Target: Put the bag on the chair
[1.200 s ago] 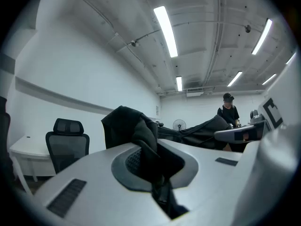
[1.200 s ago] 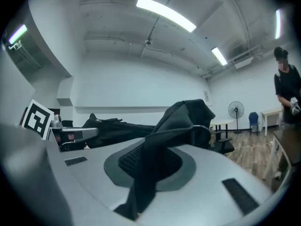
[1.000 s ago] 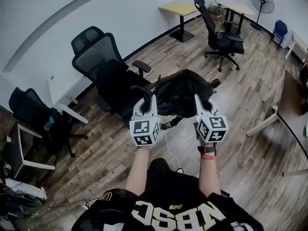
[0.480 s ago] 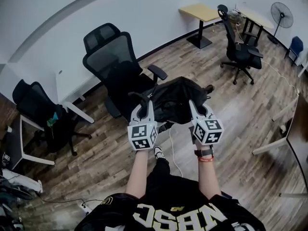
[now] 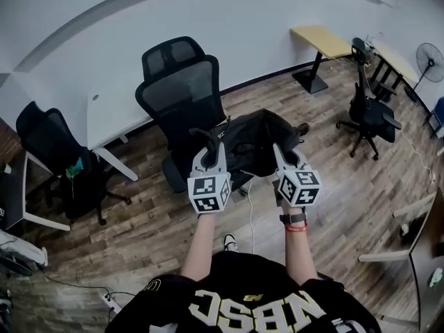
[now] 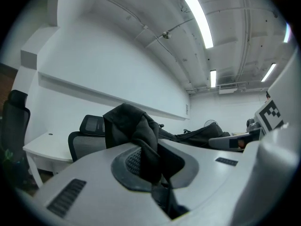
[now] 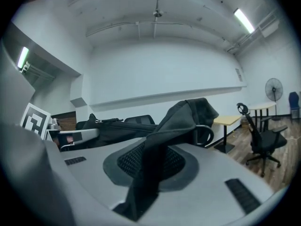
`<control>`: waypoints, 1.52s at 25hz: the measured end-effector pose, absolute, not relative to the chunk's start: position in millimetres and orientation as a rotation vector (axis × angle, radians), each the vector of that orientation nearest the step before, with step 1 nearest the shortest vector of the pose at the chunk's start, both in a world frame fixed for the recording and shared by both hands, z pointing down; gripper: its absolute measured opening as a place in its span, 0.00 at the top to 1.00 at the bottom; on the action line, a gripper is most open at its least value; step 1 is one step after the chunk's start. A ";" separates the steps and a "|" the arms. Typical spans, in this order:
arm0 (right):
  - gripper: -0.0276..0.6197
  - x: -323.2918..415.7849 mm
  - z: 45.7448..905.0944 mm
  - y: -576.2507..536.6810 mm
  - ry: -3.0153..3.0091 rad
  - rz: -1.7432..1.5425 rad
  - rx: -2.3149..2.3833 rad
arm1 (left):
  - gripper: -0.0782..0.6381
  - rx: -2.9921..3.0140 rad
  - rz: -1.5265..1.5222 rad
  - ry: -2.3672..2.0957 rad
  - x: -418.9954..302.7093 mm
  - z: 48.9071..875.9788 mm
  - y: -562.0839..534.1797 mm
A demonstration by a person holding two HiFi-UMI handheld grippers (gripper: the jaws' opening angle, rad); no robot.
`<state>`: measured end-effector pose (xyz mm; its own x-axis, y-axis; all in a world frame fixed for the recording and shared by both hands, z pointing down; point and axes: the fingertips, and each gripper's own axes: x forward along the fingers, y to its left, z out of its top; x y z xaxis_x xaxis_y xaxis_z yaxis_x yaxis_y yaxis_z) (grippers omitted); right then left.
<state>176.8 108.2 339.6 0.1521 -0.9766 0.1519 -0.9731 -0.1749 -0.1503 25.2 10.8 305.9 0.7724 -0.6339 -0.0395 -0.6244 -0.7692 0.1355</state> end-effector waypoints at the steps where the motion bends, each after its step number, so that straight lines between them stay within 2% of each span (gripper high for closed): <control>1: 0.86 175.2 340.8 91.4 2.016 -0.340 -2.365 | 0.85 2.839 -0.129 -1.031 22.2 306.4 -2.5; 19: 0.85 110.8 390.8 -136.5 2.457 -0.501 -2.038 | 0.85 2.544 -0.071 -1.448 -57.3 364.1 -171.0; 28: 0.85 123.4 404.0 -235.6 2.591 -0.576 -1.895 | 0.85 2.405 -0.051 -1.584 -51.6 378.8 -249.6; 38: 0.85 151.1 445.8 -293.8 2.638 -0.711 -1.860 | 0.85 2.322 0.037 -1.603 -25.6 417.3 -300.9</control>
